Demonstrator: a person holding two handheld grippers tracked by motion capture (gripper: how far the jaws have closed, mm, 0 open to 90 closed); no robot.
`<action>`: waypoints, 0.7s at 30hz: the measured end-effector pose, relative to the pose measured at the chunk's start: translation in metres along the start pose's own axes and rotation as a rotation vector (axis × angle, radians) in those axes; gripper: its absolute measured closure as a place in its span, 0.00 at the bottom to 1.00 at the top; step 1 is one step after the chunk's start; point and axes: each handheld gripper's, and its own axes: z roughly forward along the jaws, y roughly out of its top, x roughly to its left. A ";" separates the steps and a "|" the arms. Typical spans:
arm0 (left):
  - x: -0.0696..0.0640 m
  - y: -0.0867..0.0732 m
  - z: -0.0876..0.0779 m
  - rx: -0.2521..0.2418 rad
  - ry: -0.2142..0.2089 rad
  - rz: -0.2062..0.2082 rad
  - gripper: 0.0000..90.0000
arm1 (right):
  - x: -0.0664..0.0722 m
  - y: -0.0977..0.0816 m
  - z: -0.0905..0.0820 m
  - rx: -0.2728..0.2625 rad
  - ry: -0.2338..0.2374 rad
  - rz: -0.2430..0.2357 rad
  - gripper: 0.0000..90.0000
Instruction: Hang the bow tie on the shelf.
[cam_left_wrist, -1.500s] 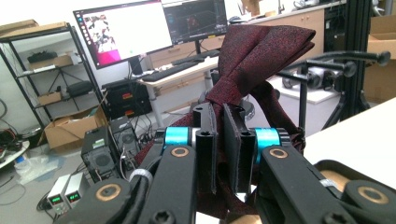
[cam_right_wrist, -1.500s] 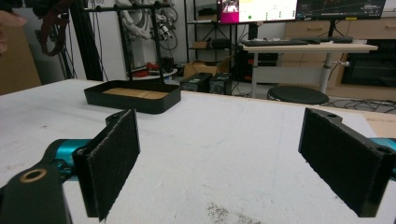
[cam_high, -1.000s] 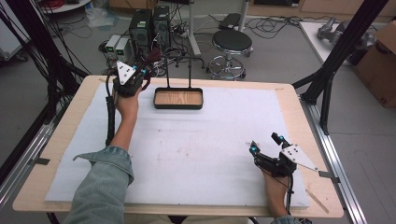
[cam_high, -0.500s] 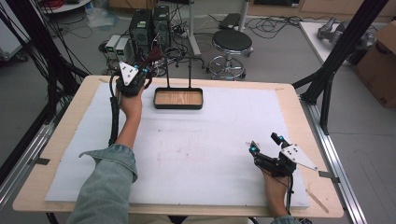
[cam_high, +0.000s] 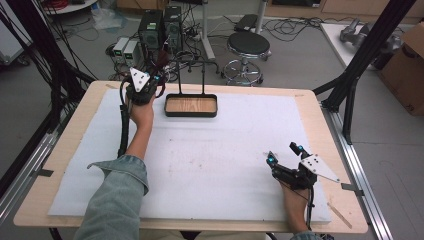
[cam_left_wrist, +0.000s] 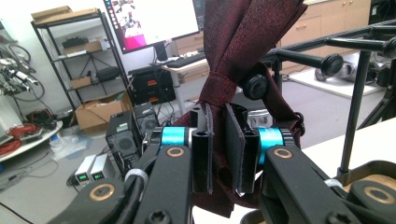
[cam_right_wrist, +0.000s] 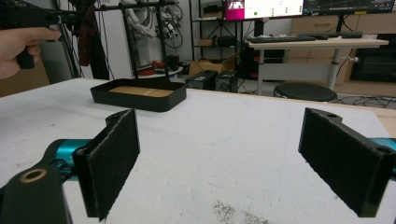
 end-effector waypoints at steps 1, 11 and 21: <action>0.000 0.000 0.000 0.003 -0.001 0.000 0.89 | 0.000 0.000 0.000 0.000 0.000 0.000 0.13; 0.002 -0.005 0.001 0.034 -0.008 0.005 0.88 | 0.000 0.000 0.000 -0.001 0.001 -0.001 0.13; 0.005 -0.008 0.001 0.053 -0.012 0.001 0.83 | 0.000 0.000 0.000 0.000 0.001 -0.002 0.13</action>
